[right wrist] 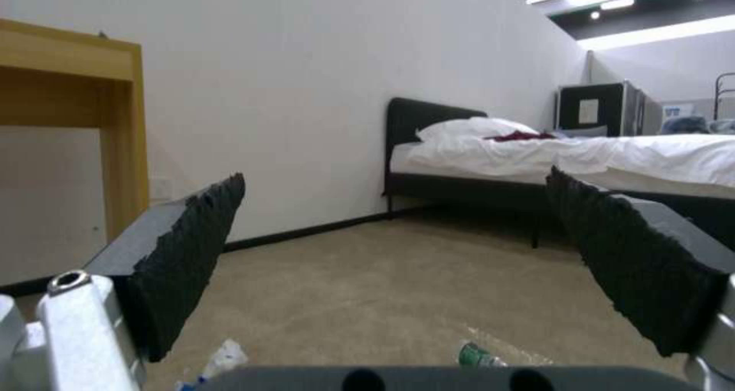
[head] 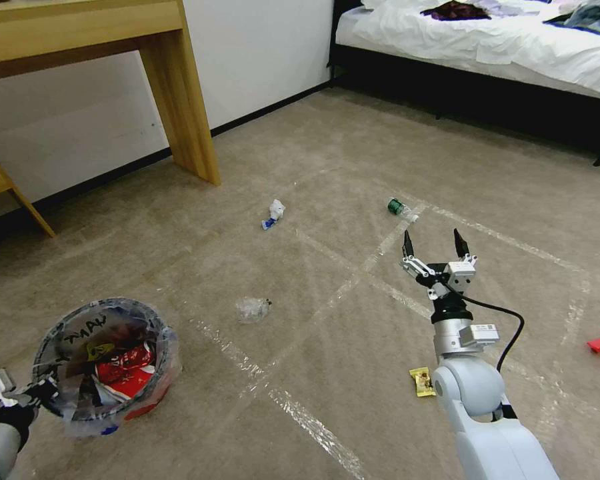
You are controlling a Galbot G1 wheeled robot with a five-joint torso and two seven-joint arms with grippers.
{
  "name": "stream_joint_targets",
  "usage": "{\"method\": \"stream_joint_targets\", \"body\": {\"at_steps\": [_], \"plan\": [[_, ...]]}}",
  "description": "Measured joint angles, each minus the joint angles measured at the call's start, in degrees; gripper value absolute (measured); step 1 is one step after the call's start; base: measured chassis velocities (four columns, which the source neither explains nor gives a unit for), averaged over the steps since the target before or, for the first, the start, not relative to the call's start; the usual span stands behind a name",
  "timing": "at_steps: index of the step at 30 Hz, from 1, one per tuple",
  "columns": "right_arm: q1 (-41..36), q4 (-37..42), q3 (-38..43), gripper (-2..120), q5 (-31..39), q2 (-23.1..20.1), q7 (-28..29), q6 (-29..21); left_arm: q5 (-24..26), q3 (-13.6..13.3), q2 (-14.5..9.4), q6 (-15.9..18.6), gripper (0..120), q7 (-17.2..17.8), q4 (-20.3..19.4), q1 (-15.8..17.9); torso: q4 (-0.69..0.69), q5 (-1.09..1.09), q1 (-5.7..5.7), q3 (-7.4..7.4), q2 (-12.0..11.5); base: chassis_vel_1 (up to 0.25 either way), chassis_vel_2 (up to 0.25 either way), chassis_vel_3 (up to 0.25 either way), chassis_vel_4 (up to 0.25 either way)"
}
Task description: Pick up the trash bin and place the garbage on the floor into it.
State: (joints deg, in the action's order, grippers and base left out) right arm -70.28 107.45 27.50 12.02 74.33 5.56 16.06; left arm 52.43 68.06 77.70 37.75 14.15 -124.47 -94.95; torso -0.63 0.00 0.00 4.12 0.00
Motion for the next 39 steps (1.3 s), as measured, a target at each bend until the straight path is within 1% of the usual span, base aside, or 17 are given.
{"method": "stream_joint_targets", "body": {"at_steps": [14,16,18,20,25,39], "plan": [[-1.44,0.34,1.58,100,0.38,0.66,-0.31,1.05,0.01,-0.24,-0.01,0.0,0,-0.02,0.06,0.21,0.0,0.0,0.0,0.0,0.0,0.0,0.0,0.0,0.0],[-2.04,1.02,2.22,100,0.37,0.66,-0.39,1.15,0.01,-0.25,-0.01,0.0,0,-0.01,0.04,0.2,0.0,0.0,0.0,0.0,0.0,0.0,0.0,0.0,0.0],[-3.62,3.58,3.64,100,0.69,0.3,-0.43,0.62,0.01,-0.26,-0.02,0.0,0,-0.01,0.02,0.24,-0.01,0.0,0.0,0.0,0.0,0.0,0.0,0.0,0.0],[-3.83,3.85,4.04,100,0.74,0.02,-0.62,0.47,0.01,-0.34,0.06,0.0,0,-0.02,-0.05,0.32,-0.01,0.0,0.0,0.0,0.0,0.0,0.0,0.0,0.0],[-4.34,3.71,3.98,100,0.18,0.18,-0.69,0.51,-0.02,-0.39,0.34,0.0,0,-0.06,-0.32,0.25,0.0,0.0,0.0,0.0,0.0,0.0,0.0,0.0,0.0],[-3.36,2.64,3.12,100,-0.13,0.66,-0.59,0.56,0.28,-0.18,0.06,0.0,0,-0.07,-0.45,0.13,0.0,0.0,-0.01,0.0,0.0,0.0,0.0,0.0,0.0]]}}
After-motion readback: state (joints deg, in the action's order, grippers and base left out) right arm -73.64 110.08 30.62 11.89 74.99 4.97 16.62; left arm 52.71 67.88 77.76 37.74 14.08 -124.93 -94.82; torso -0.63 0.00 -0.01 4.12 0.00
